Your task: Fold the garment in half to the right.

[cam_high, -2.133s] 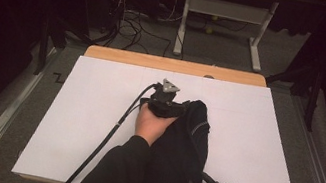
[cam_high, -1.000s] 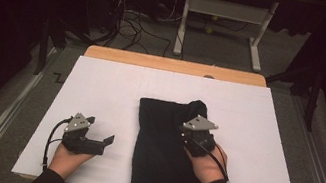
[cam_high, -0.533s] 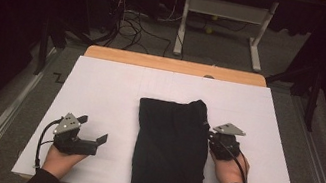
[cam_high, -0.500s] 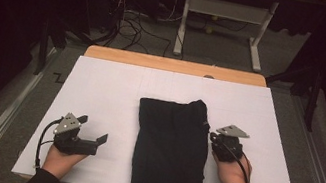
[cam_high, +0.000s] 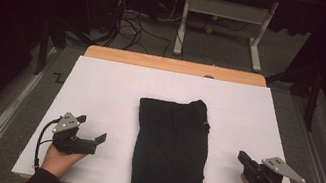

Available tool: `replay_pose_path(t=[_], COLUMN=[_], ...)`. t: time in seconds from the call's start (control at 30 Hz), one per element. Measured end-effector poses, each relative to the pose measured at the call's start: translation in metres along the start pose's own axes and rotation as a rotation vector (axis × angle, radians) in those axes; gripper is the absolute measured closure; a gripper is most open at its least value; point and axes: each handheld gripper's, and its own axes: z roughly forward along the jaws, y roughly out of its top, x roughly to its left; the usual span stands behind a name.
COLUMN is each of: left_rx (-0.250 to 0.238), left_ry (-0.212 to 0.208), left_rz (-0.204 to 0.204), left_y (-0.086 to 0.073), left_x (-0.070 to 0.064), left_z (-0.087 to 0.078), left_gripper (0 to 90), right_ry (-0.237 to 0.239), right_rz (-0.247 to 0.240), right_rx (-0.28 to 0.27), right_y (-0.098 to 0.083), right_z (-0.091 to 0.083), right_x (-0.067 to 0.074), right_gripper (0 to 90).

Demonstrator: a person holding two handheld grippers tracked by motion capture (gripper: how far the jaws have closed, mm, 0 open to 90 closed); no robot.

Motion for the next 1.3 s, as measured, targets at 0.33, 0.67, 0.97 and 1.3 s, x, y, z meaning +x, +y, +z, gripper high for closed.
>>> replay_pose_path(t=[0.33,0.67,0.97,1.3], left_rx=[-0.004,-0.026,-0.033,-0.038], left_ry=[-0.017,-0.009,-0.012,-0.026], left_rz=[0.035,0.001,0.023,0.028], left_y=[0.002,0.002,0.005,0.006], left_x=[-0.011,-0.001,-0.003,-0.006], left_z=[0.003,-0.006,-0.008,-0.007], left_gripper=[0.0,0.0,0.0,0.0], right_ry=[0.062,0.039,0.055,0.077], right_rz=[-0.044,-0.112,-0.052,-0.086], right_rx=[-0.081,-0.045,-0.054,-0.137], right_y=[0.0,-0.004,0.0,0.001], right_z=[-0.006,0.005,0.003,-0.011], right_x=[0.022,0.028,0.024,0.029], right_gripper=[80.7,33.8,0.2,0.0])
